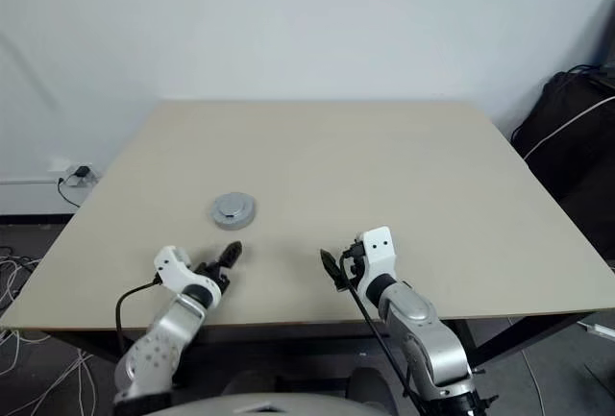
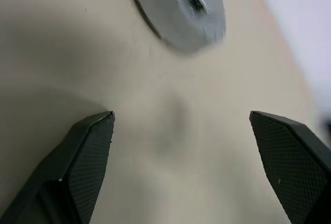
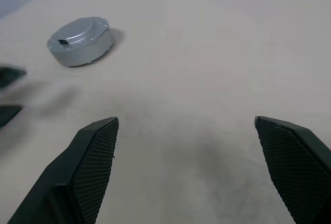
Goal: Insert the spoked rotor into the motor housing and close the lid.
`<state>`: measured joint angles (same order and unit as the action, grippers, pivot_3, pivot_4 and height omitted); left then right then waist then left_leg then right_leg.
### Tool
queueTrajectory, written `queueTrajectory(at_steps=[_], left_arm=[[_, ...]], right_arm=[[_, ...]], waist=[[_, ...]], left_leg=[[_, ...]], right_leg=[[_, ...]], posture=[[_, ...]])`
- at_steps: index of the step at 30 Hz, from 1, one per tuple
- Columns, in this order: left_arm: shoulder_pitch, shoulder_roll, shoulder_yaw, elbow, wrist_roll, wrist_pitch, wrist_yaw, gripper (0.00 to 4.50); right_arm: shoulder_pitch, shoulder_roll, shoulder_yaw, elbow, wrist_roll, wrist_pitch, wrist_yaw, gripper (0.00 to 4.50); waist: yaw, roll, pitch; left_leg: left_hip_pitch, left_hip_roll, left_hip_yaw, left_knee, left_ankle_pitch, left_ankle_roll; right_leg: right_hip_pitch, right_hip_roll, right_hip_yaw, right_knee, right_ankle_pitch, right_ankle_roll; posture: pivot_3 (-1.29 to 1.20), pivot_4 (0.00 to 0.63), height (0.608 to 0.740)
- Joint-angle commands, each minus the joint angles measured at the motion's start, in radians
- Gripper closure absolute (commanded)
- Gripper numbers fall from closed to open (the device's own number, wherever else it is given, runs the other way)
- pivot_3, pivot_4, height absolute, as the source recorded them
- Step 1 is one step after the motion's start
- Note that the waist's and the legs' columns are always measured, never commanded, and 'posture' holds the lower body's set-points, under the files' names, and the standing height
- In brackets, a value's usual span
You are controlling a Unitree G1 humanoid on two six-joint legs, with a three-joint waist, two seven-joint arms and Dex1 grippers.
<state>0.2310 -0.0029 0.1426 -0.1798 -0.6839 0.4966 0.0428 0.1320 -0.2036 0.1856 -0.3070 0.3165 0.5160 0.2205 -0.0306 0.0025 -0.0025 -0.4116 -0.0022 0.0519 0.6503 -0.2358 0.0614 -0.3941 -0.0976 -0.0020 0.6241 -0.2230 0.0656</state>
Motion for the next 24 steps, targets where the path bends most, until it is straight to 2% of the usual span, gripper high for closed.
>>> queueTrajectory(at_steps=[1, 5, 8, 10, 13, 16, 24], left_arm=[[0.076, 0.021, -0.094, -0.043, 0.225, -0.209, -0.049, 0.04], [0.126, 0.059, -0.192, -0.012, 0.525, -0.508, -0.03, 0.04], [0.148, 0.062, -0.212, 0.027, 0.648, -0.654, 0.003, 0.04], [0.161, 0.045, -0.206, 0.06, 0.675, -0.769, 0.014, 0.04], [0.171, 0.036, -0.199, 0.099, 0.727, -0.837, 0.04, 0.04], [0.168, 0.04, -0.202, 0.138, 0.806, -0.886, 0.08, 0.04], [0.129, 0.025, -0.202, 0.17, 0.826, -0.923, 0.087, 0.04]], right_arm=[[-0.01, 0.022, -0.022, 0.016, -0.053, -0.081, -0.029, 0.0], [-0.001, 0.063, -0.049, 0.079, -0.098, -0.21, -0.055, 0.0], [0.005, 0.083, -0.064, 0.128, -0.136, -0.304, -0.069, 0.0], [0.009, 0.095, -0.076, 0.167, -0.176, -0.385, -0.099, 0.0], [0.02, 0.084, -0.076, 0.239, -0.295, -0.59, -0.158, 0.0], [0.039, 0.081, -0.104, 0.319, -0.347, -0.757, -0.203, 0.0], [0.073, 0.117, -0.135, 0.335, -0.33, -0.801, -0.213, 0.0]], waist=[[0.002, 0.0, 0.002], [0.009, -0.001, 0.01], [0.016, 0.003, 0.011], [0.02, 0.003, 0.011], [0.02, 0.002, 0.012], [0.021, 0.002, 0.012], [0.019, -0.001, 0.014]], left_leg=[[0.0, 0.001, 0.0, -0.001, 0.0, 0.0], [-0.005, 0.003, 0.001, -0.001, 0.0, -0.001], [-0.008, 0.004, 0.003, -0.002, 0.0, -0.001], [-0.011, 0.005, 0.004, -0.002, 0.0, -0.001], [-0.017, 0.005, 0.004, -0.002, 0.0, -0.001], [-0.018, 0.005, 0.005, -0.002, 0.0, -0.001], [-0.017, 0.008, 0.006, 0.001, 0.0, -0.001]], right_leg=[[-0.001, -0.001, 0.001, 0.0, 0.0, 0.0], [-0.007, -0.002, 0.001, 0.0, -0.002, 0.004], [-0.011, -0.002, 0.001, 0.0, -0.002, 0.003], [-0.015, -0.002, 0.001, 0.0, -0.001, 0.001], [-0.02, -0.001, 0.001, 0.0, 0.0, -0.002], [-0.021, 0.0, 0.0, 0.0, 0.0, -0.002], [-0.019, 0.0, -0.001, 0.001, 0.0, 0.0]], posture=[[0.0, 0.0, 0.74], [0.0, 0.0, 0.74], [0.0, 0.0, 0.74], [0.0, 0.0, 0.74], [0.0, 0.0, 0.74], [0.0, 0.0, 0.74], [0.0, 0.0, 0.74]])
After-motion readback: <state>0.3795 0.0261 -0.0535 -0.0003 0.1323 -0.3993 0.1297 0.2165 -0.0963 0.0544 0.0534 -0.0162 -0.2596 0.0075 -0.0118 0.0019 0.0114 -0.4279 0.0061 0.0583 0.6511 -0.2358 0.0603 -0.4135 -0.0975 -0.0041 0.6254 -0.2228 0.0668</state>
